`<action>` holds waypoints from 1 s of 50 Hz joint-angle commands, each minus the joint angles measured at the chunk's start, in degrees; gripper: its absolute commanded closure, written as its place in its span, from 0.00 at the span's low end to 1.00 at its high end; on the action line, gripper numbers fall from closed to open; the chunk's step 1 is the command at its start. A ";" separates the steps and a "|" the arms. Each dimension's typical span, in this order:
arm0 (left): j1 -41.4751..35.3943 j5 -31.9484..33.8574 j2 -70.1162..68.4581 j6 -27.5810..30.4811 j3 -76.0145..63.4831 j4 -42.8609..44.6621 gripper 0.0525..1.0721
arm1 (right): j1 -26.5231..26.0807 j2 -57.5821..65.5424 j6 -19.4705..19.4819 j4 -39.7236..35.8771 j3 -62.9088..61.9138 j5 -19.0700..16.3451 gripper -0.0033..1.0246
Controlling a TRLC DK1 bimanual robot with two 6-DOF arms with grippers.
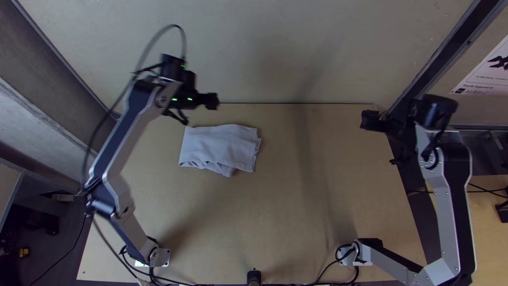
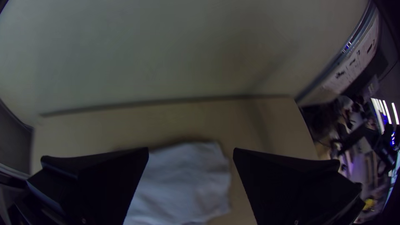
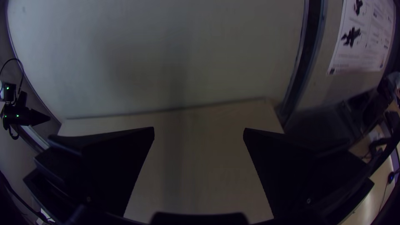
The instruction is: Fold the t-shirt
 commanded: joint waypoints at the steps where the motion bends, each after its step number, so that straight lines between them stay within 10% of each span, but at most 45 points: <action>1: 2.71 -3.04 -9.06 5.84 -4.40 3.12 0.04 | -0.33 0.59 -1.86 0.82 6.01 -0.13 0.04; 30: 21.69 -3.57 -47.47 15.59 -40.18 35.46 0.04 | -4.11 -15.93 -4.41 20.68 1.70 0.39 0.04; 50: 27.05 -3.57 -71.55 16.21 -71.38 56.82 0.04 | -3.50 -40.28 -7.22 33.16 -27.31 0.39 0.05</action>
